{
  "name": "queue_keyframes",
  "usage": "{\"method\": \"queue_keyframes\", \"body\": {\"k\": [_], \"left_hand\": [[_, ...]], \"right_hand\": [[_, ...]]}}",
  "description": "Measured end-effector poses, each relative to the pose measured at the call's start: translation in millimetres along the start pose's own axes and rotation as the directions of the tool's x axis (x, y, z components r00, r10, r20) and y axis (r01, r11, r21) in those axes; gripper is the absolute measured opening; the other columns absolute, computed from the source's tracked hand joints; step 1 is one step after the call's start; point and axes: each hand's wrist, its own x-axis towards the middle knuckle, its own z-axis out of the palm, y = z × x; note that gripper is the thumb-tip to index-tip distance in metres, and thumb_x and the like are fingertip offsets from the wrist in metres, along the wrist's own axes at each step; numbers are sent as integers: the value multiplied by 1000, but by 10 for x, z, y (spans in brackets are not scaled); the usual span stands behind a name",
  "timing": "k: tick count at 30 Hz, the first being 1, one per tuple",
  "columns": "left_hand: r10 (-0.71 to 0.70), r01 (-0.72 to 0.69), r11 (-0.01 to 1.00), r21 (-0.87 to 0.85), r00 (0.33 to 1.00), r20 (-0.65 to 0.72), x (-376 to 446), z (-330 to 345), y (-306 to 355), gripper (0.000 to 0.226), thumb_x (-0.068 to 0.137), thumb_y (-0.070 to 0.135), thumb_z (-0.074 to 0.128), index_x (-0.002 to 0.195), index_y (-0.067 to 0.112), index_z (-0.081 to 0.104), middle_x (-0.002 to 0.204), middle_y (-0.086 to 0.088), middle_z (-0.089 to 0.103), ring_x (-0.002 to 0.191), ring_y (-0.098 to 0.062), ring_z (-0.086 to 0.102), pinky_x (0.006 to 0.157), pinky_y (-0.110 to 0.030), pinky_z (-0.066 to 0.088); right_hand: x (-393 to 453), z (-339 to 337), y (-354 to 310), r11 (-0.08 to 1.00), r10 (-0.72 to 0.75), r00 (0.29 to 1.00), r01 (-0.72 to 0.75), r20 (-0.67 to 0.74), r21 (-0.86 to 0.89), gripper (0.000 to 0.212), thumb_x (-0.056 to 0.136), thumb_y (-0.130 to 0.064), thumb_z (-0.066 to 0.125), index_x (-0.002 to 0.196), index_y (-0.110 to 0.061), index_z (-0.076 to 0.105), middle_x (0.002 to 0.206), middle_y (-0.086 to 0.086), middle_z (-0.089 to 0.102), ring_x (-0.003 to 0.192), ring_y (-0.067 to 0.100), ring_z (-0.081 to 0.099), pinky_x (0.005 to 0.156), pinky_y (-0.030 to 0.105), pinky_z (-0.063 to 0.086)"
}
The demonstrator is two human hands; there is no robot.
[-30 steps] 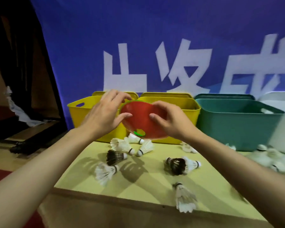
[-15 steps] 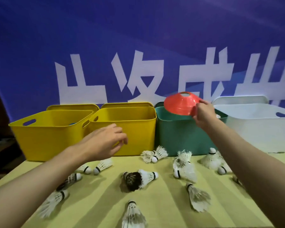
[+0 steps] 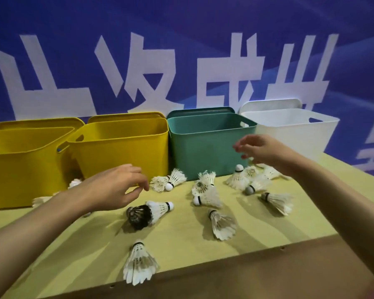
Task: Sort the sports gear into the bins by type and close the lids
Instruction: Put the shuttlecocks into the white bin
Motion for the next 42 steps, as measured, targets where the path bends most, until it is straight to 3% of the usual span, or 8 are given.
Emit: {"method": "queue_keyframes", "body": {"k": [3,7,11,23,27,32,37,42], "left_hand": [[49,-48,998,-52,998,31,131,19,322,17,102,43,49,115,46,59,111,27,52,106,4,48,91,-26,48],[111,-97,992,-80,977,184,373,124,796,24,97,55,53,119,45,56,110,23,54,98,2,53,88,-29,51],[15,23,997,-76,886,464,485,397,1039,47,87,68,60,123,40,52,113,17,60,95,-5,57,87,-35,54],[-36,25,999,28,827,562,1018,506,1421,93,68,63,83,149,35,46,131,4,59,116,-21,57,92,-37,51],[-48,-30,992,123,811,584,1202,534,1511,87,60,64,87,135,29,61,103,5,67,92,-18,62,78,-36,56],[-34,-22,996,88,805,592,1231,662,1361,88,58,71,84,132,31,61,109,5,67,95,-17,61,87,-40,56],[-25,-1,999,43,803,595,1253,686,1300,93,52,73,85,132,33,61,103,7,66,92,-14,59,85,-37,56],[-15,7,1000,15,801,598,1264,648,1309,80,52,70,87,114,21,69,98,3,68,91,-18,62,68,-33,50]], "right_hand": [[-322,1,553,954,-58,992,21,-113,-298,24,98,-38,62,116,-24,69,114,-3,67,100,15,66,77,26,51],[-709,-8,1256,860,81,987,-141,-142,-490,53,89,-62,63,133,-34,54,143,3,43,132,28,41,107,46,41],[-924,66,1705,863,123,980,-182,-154,-471,64,88,-64,59,142,-34,43,144,4,43,129,26,40,106,45,42],[-799,202,1898,941,82,941,-182,-329,-286,64,82,-77,55,132,-38,46,126,-11,66,108,12,65,85,41,56],[-831,199,1922,951,72,939,-166,-335,-260,64,84,-75,57,134,-37,46,123,-10,67,102,8,65,83,40,57],[-856,97,1705,997,77,921,-77,-381,15,56,91,-56,66,137,-31,47,124,-3,64,96,-1,66,74,14,53],[-248,-350,1068,999,-34,863,24,-504,-26,68,91,-58,64,141,-19,42,127,1,62,106,12,63,88,36,59],[674,-1010,544,994,-61,818,-6,-572,-113,67,94,-54,63,142,-11,42,134,9,59,109,17,58,92,33,51]]}}
